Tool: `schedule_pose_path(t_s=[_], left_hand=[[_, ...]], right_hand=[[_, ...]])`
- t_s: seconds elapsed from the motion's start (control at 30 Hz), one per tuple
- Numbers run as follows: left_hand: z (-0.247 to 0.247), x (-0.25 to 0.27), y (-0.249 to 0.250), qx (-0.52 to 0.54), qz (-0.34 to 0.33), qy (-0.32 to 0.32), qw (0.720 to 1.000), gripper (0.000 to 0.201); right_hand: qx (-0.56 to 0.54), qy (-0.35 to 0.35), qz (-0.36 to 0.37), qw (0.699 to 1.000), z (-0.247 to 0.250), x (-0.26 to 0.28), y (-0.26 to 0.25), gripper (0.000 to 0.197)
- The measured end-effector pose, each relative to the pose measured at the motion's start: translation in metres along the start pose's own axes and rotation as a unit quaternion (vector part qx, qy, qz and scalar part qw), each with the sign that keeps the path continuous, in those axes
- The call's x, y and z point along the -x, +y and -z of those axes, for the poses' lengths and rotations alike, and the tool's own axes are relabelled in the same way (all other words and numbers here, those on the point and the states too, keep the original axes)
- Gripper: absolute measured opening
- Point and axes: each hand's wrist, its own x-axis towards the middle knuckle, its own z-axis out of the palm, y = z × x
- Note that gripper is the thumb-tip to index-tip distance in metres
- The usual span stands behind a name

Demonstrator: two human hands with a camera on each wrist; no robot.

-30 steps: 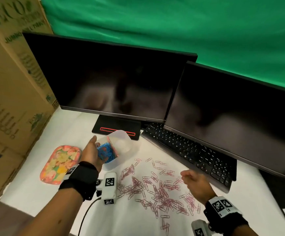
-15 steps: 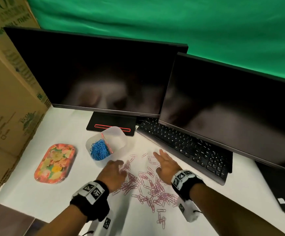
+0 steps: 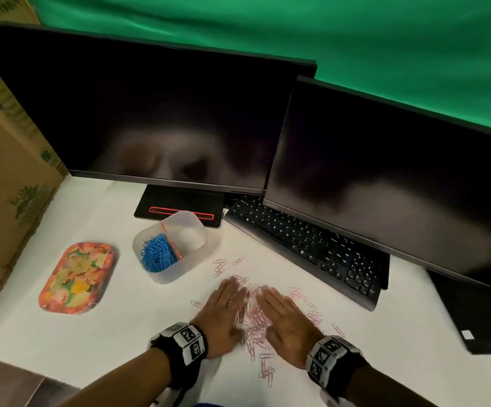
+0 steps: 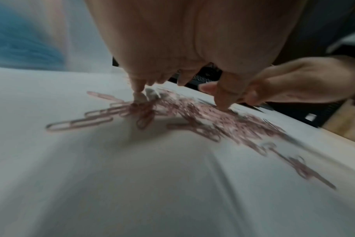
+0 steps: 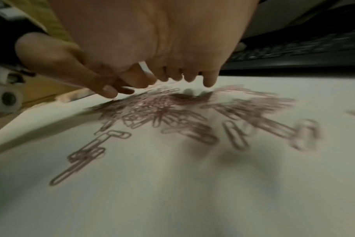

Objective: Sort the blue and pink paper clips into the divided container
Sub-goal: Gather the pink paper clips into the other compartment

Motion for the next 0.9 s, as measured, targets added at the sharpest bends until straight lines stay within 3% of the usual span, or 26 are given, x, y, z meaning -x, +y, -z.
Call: schedule_pose_path(t_s=[0.13, 0.2, 0.27, 0.33, 0.5, 0.6, 0.67, 0.73, 0.8, 0.9], left_hand=[[0.030, -0.030, -0.006, 0.021, 0.081, 0.064, 0.994, 0.080], [0.037, -0.044, -0.008, 0.005, 0.114, 0.066, 0.991, 0.080], [0.038, -0.051, -0.007, -0.019, 0.109, 0.038, 0.993, 0.080], [0.032, -0.053, -0.001, -0.044, 0.069, -0.003, 0.997, 0.078], [0.010, -0.042, 0.020, -0.088, -0.060, -0.048, 0.993, 0.070], [0.005, -0.032, 0.018, -0.070, -0.125, -0.017, 0.990, 0.066], [0.009, -0.022, 0.010, -0.038, -0.135, 0.032, 0.990, 0.066], [0.014, -0.009, -0.003, -0.018, -0.066, 0.062, 0.996, 0.070], [0.015, 0.004, -0.022, -0.048, 0.057, 0.042, 0.996, 0.077], [0.008, 0.021, -0.035, -0.049, 0.158, -0.034, 0.986, 0.087]], right_hand=[[-0.076, 0.091, -0.193, 0.974, -0.008, 0.025, 0.039, 0.068], [-0.097, 0.096, -0.275, 0.952, -0.013, 0.030, 0.049, 0.069], [-0.104, 0.087, -0.305, 0.943, -0.019, 0.028, 0.047, 0.070], [-0.100, 0.081, -0.291, 0.948, -0.021, 0.022, 0.038, 0.069], [-0.106, 0.057, -0.159, 0.980, -0.013, 0.008, 0.010, 0.065], [-0.094, 0.029, -0.095, 0.991, -0.014, 0.016, 0.004, 0.064], [-0.111, 0.049, -0.074, 0.990, -0.015, 0.029, 0.004, 0.064], [-0.144, 0.113, -0.127, 0.975, -0.017, 0.044, 0.012, 0.067], [-0.172, 0.157, -0.254, 0.939, -0.023, 0.059, 0.028, 0.070], [-0.158, 0.118, -0.363, 0.911, -0.033, 0.076, 0.044, 0.074]])
